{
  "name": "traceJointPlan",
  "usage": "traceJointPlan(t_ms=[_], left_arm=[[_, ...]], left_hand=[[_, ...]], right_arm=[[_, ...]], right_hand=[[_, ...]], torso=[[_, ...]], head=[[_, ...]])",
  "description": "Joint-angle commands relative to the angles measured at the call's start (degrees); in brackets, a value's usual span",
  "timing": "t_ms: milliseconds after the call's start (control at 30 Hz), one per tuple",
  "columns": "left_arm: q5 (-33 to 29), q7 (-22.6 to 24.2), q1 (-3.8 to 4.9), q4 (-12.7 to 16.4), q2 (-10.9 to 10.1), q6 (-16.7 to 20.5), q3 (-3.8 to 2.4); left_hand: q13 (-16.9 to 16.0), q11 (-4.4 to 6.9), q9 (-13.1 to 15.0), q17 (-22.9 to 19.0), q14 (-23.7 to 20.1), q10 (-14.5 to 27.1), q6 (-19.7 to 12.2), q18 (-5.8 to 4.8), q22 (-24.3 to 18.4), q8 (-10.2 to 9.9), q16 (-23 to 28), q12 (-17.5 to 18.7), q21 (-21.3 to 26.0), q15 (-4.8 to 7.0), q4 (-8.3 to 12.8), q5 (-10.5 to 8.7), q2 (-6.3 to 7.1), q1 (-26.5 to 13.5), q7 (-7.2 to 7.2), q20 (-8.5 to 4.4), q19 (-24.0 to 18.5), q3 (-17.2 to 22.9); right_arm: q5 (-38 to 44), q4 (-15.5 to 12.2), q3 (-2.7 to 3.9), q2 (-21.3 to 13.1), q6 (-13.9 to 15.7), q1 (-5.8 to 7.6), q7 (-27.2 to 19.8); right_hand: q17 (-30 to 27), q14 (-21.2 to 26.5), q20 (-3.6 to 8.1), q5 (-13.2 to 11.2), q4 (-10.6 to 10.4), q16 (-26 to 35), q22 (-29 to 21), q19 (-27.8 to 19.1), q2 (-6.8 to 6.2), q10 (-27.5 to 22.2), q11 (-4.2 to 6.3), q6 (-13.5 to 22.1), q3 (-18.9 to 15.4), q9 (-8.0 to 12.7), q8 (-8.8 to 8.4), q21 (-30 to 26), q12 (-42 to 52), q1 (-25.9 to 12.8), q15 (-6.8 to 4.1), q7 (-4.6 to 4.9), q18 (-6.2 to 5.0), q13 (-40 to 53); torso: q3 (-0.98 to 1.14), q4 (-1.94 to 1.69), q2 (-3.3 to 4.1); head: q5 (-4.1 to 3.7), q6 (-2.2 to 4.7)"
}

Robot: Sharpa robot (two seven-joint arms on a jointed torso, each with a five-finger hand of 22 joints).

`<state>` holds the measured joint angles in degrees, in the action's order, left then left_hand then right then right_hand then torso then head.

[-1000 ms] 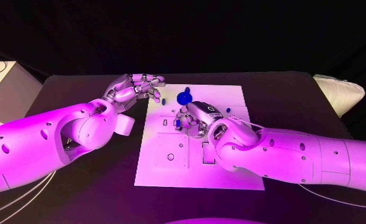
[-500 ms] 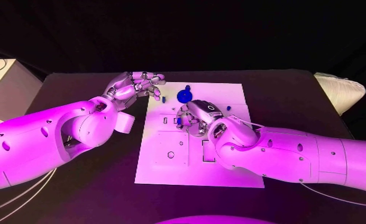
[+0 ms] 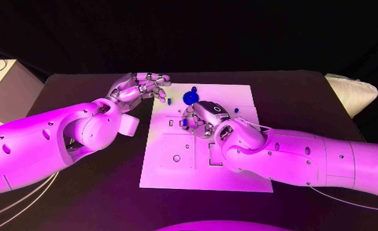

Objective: Assemble the parts on the task board

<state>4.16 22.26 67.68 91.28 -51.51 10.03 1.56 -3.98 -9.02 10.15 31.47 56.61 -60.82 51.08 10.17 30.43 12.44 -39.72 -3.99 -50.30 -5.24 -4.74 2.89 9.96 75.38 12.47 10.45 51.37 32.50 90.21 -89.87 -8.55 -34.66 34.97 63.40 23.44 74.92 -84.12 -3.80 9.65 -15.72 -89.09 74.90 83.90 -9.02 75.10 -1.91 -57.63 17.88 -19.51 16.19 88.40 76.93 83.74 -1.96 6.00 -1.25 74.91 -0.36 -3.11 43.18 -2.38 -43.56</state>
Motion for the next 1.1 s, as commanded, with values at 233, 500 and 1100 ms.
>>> traceJointPlan(t_ms=[233, 500, 1100], left_arm=[[0.1, 0.1, 0.03, 0.0, 0.1, -1.1, -0.02], [0.1, 0.1, 0.03, -0.1, 0.1, -1.2, 0.0], [0.1, 0.0, 0.02, -0.1, 0.1, -1.3, 0.04]], left_hand=[[0.0, -0.05, 0.1, -0.1, -0.5, 0.4, -0.4, 0.34, 0.1, -0.3, -0.3, 0.1, -0.2, 0.11, 0.0, 0.14, -0.23, -0.2, 0.1, 0.01, -0.3, 0.3], [0.0, -0.05, 0.1, -0.1, -0.5, 0.4, -0.4, 0.34, 0.1, -0.3, -0.3, 0.1, -0.2, 0.11, 0.0, 0.14, -0.23, -0.2, 0.1, 0.01, -0.3, 0.3], [0.0, -0.05, 0.1, -0.1, -0.5, 0.4, -0.4, 0.34, 0.1, -0.3, -0.3, 0.1, -0.2, 0.11, 0.0, 0.14, -0.23, -0.2, 0.1, 0.01, -0.3, 0.3]], right_arm=[[1.7, 0.5, -0.05, 0.1, -0.3, -0.16, 0.8], [1.7, 0.5, -0.05, 0.2, -0.4, -0.17, 0.4], [1.5, 0.8, -0.05, 0.2, -0.8, -0.22, -0.2]], right_hand=[[12.3, -5.2, 0.29, 0.2, -0.1, 0.2, 13.4, 5.3, -0.59, -0.1, 0.21, 0.0, 0.4, -0.1, 0.4, -0.3, -0.2, -1.2, -0.41, 0.12, 0.72, -0.2], [12.4, -5.2, 0.26, 0.1, -0.1, 0.2, 13.4, 5.3, -1.31, -0.4, 0.12, 0.5, 0.4, -0.1, 0.56, -0.3, -0.4, -1.6, -0.35, 0.24, 0.72, -0.5], [12.4, -5.2, 0.08, -0.2, -0.2, 0.2, 13.2, 5.2, -2.48, -1.2, -0.22, 1.6, 0.3, 0.0, 0.62, -0.5, -1.1, -2.4, -0.08, 0.66, 0.66, -1.2]], torso=[[0.03, 0.05, -0.03], [0.06, 0.06, -0.04], [0.05, 0.03, -0.05]], head=[[-0.03, -0.23], [-0.05, -0.37], [-0.07, -0.64]])
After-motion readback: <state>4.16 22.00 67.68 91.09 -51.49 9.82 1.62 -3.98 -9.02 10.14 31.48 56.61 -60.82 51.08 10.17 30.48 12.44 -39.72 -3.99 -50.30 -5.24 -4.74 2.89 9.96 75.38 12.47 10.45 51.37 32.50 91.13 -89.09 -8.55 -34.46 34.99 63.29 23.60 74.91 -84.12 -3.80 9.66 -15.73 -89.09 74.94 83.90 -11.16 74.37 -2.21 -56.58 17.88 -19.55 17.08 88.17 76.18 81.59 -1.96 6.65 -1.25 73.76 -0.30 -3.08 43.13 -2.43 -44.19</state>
